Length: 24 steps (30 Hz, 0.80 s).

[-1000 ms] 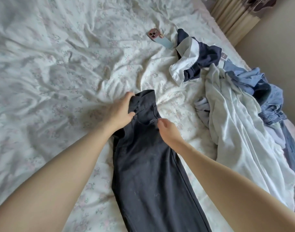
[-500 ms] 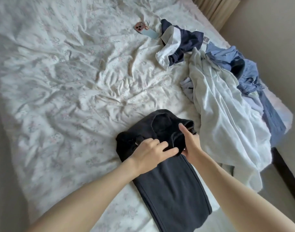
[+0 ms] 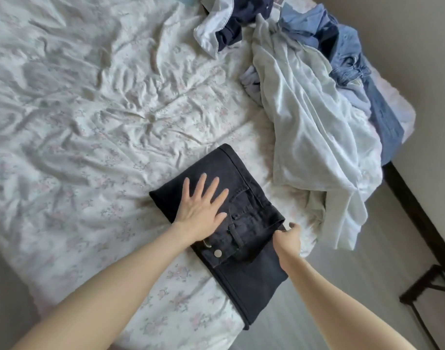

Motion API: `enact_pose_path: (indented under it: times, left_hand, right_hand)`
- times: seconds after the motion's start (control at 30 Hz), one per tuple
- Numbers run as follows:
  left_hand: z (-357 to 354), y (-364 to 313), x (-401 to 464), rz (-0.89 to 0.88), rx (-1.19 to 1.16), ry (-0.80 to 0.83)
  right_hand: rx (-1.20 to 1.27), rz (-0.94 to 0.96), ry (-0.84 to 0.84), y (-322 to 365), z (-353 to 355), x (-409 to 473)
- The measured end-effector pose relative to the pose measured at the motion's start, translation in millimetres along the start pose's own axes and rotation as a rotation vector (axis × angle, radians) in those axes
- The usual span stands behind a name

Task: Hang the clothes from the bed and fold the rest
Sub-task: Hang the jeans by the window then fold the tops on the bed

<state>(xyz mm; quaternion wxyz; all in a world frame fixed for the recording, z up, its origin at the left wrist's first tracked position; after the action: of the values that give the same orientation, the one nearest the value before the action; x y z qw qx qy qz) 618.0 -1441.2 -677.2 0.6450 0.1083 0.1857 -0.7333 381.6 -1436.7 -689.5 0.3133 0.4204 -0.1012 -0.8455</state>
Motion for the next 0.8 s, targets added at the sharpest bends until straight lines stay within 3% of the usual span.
enact_pose_path:
  times: [0.1,0.2,0.27,0.33,0.4,0.53,0.67,0.8]
  left_hand:
    - [-35,19,5,0.009,0.056,0.135]
    - [-31,33,11,0.080,-0.037,0.031]
    - [-18,55,14,0.256,-0.126,-0.044]
    - [-14,81,16,0.424,-0.265,-0.011]
    - [-8,97,22,0.451,-0.323,0.041]
    - [-6,114,29,0.475,-0.569,0.136]
    - [-15,110,22,0.471,-0.699,0.273]
    - [7,95,19,0.337,-0.519,0.124]
  right_hand:
    - [-0.445,0.368,-0.121,40,-9,-12]
    - [-0.875,0.744,0.030,70,-56,-30]
    - [-1.033,0.757,0.208,66,-82,-31]
    - [-1.023,0.631,0.334,63,-94,-29]
    - [-0.907,0.564,0.302,75,-93,-28]
    - [-0.920,0.926,0.018,134,-87,-41]
    - [-1.119,1.183,0.232,180,-124,-49]
    - [-1.594,1.381,0.349,207,-155,-51]
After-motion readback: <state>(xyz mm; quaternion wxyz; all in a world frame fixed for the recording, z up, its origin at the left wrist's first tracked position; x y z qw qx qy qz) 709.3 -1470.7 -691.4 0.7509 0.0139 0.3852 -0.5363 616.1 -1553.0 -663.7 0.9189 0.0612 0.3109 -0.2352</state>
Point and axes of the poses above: each hand's wrist, its own x-axis towards the middle knuckle, its own z-axis out of the back of the hand, y = z × x, the point moved 8 cm from there along x, towards the middle knuckle, and after that the axes turned 1 degree about z, right-handed, at the moved point
